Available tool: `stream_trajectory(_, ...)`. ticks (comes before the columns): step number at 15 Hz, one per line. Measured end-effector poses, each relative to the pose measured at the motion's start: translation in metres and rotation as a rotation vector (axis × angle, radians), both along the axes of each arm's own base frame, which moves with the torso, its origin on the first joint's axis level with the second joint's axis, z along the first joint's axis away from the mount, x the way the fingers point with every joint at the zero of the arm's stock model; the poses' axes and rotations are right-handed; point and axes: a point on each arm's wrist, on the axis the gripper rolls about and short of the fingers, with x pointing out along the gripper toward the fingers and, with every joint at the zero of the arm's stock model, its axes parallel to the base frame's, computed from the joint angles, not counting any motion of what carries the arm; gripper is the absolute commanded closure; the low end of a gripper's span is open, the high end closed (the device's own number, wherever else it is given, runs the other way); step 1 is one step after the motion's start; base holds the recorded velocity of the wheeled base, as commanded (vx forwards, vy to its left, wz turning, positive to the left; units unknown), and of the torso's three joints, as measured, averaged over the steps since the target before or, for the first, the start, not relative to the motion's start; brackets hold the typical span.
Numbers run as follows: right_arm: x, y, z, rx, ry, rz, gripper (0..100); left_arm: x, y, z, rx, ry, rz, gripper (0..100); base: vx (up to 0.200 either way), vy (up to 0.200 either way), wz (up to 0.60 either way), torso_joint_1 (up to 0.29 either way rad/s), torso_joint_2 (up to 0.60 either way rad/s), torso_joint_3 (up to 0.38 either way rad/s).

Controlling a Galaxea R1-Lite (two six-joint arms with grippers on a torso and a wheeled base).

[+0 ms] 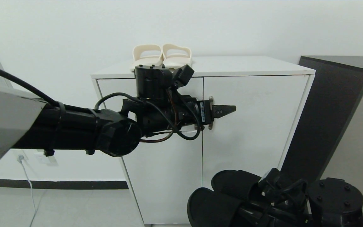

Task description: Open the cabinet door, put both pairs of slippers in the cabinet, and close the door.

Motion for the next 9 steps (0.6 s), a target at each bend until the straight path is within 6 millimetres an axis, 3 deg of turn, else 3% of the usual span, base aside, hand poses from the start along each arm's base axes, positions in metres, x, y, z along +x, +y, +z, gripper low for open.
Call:
stream_trajectory(3,0.0,0.0,0.0,0.0,0.002,0.002,100,0.004,-0.003,-0.004,0.004,0.008,-0.001,0,0.0,0.0,0.0,0.0,0.0,0.0)
stream_trajectory(4,-0.001,0.0,-0.001,0.0,0.005,0.012,100,0.005,-0.003,-0.006,0.005,0.011,0.0,100,0.0,0.0,0.0,0.0,0.0,0.0)
stream_trajectory(9,-0.01,-0.003,-0.004,0.009,0.043,0.113,100,0.001,0.0,-0.015,0.026,0.04,0.0,100,0.0,0.0,0.0,0.0,0.0,0.0)
